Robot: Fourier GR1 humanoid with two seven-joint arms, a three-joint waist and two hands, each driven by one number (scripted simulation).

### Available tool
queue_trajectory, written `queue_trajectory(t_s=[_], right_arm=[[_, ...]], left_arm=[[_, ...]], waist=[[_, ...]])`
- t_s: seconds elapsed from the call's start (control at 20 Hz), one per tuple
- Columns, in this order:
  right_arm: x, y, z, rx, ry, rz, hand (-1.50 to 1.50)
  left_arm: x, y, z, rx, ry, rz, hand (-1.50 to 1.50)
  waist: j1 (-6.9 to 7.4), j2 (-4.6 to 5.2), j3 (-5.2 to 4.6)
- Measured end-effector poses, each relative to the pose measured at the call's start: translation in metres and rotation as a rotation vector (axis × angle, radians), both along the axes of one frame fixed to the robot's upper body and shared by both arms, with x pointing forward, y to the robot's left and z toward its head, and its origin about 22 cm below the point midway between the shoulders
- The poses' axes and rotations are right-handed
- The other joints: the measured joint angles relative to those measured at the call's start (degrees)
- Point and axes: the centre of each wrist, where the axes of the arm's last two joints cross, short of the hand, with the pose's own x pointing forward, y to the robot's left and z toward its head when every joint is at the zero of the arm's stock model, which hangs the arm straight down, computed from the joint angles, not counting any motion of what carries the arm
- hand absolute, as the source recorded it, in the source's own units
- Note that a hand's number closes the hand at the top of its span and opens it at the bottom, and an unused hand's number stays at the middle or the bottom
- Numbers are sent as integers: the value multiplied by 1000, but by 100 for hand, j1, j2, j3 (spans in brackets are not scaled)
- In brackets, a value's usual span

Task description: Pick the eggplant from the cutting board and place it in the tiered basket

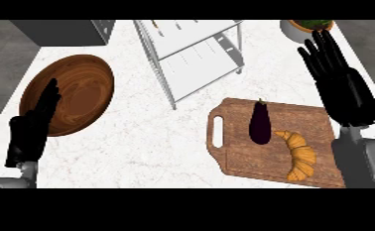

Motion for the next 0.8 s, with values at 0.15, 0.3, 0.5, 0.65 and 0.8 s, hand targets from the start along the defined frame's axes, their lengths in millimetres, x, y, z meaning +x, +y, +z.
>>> queue_trajectory(t_s=[0.15,0.3,0.5,0.65,0.8], right_arm=[[-13,-1,-6,-60,-44,-80,150],[-28,-5,-14,-175,-106,-210,150],[-49,-42,-40,-247,-57,-644,-150],[-71,-27,-71,-321,-87,-803,-150],[-92,1,-91,-452,-105,-820,-150]], left_arm=[[6,-13,8,-57,-10,-42,0],[9,-35,6,-162,6,-123,0],[8,-53,-1,-270,39,-165,0],[13,-72,1,-326,59,-227,0],[17,-80,4,-350,72,-266,0]], waist=[[-35,110,-41],[-140,155,-67],[-467,209,-89],[-345,224,-82],[-196,226,-85]])
